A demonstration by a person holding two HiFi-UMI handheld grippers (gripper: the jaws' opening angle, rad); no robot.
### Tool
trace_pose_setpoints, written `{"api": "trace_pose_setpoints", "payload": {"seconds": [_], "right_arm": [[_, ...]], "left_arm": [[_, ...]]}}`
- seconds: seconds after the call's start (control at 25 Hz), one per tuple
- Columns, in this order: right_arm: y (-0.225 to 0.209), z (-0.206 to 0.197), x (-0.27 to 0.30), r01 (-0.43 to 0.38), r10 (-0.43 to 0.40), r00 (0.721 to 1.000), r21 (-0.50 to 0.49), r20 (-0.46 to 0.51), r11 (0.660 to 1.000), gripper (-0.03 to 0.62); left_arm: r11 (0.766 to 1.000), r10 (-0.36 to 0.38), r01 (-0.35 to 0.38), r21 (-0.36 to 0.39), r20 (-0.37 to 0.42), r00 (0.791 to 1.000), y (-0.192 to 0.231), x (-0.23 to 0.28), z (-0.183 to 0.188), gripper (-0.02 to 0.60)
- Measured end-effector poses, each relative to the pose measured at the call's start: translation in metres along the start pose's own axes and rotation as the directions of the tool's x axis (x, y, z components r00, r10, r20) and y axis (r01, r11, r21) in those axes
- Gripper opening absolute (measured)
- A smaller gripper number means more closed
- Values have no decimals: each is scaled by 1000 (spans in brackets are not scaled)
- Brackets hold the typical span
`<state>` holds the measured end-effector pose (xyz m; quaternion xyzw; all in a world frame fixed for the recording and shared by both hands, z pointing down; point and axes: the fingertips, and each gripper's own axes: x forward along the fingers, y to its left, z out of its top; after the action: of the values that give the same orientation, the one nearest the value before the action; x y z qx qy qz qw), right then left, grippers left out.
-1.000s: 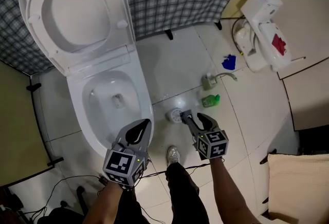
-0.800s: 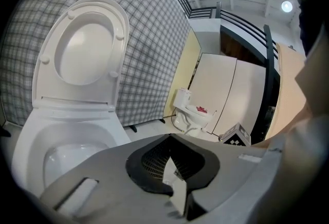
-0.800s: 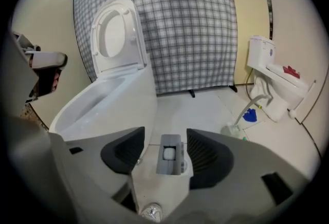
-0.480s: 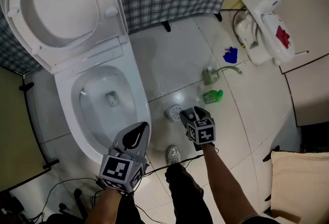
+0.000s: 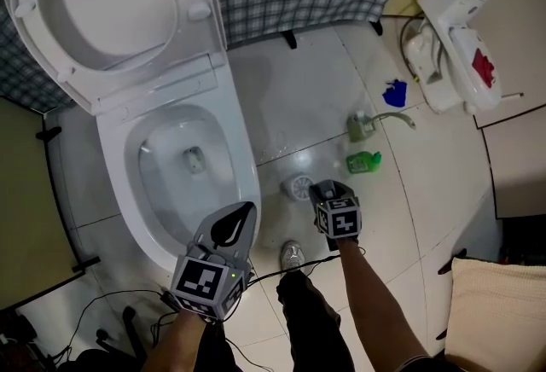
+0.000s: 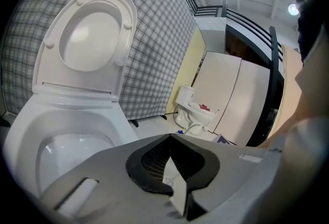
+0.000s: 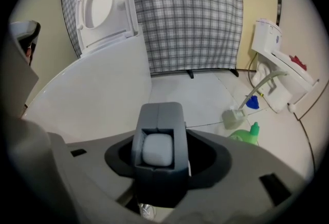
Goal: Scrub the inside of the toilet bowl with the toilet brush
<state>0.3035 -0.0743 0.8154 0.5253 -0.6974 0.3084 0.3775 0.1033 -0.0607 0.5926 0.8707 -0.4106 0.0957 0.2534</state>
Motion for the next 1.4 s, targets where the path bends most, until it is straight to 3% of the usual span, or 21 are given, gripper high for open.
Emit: {"api": "trace_pose_setpoints", "payload": {"seconds": [0.44,0.68,0.92,1.12,1.28,1.4], "right_arm": [[-7,18,-62,8,-8,999,8,32,1000,210],[1,77,-150,-13,8,986,28,167,1000,210],[28,169,-239,-67,61,930,5,363,998,210],[68,239,-293,-134,147,859,-62,490,989,210],[107,279,-318,-193,226,811,-118,539,974,210],[142,292,-312,-262,306,792,-159,529,952,210]], "left_arm": [[1000,15,-15,-8,3,1000,-1,-19,25,11],[1000,27,-27,-12,26,999,-1,-42,66,11],[998,61,-61,-16,52,997,11,-74,103,11],[994,111,-110,-20,95,989,25,-105,137,11],[986,166,-163,-35,118,979,43,-131,155,11],[975,218,-211,-64,122,968,61,-149,152,11]]}}
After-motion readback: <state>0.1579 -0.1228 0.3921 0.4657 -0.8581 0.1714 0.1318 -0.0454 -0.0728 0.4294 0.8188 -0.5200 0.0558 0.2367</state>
